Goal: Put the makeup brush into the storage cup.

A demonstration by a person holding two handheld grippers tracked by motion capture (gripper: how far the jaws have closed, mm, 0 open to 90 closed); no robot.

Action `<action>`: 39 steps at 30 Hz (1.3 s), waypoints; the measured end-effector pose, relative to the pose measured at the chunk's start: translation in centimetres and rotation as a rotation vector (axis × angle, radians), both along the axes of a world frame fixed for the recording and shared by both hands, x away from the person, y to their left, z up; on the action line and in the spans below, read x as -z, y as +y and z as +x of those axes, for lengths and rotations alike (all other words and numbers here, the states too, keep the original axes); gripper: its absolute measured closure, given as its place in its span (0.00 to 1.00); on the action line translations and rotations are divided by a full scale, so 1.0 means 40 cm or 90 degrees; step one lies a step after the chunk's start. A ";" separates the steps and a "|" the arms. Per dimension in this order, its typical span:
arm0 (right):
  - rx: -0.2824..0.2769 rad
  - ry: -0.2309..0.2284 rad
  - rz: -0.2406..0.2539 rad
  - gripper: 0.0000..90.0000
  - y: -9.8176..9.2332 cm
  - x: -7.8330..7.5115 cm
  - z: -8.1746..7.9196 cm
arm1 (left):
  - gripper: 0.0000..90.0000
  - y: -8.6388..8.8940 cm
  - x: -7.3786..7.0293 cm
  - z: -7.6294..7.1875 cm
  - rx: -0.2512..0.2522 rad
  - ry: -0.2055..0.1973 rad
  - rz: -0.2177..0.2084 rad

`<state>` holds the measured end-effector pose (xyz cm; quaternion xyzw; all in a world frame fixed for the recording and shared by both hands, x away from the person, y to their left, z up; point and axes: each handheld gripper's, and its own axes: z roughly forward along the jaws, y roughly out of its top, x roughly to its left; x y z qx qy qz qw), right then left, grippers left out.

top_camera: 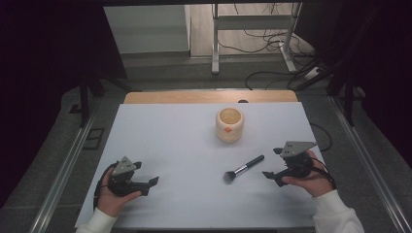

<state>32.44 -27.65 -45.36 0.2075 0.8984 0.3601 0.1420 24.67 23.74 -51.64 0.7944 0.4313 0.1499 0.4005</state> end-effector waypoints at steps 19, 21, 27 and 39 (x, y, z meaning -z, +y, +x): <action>-0.084 0.023 -0.059 0.12 0.061 -0.003 0.054 | 0.12 -0.005 -0.003 -0.001 0.005 -0.001 -0.003; -0.090 0.025 -0.064 0.12 0.068 -0.002 0.059 | 0.12 -0.005 -0.003 -0.002 0.005 -0.001 -0.003; -0.104 0.032 -0.073 0.12 0.081 -0.004 0.075 | 0.12 -0.005 -0.004 -0.002 0.004 -0.001 -0.002; -0.157 0.031 -0.096 0.13 0.122 -0.014 0.107 | 0.12 -0.006 -0.003 -0.001 0.005 0.000 -0.002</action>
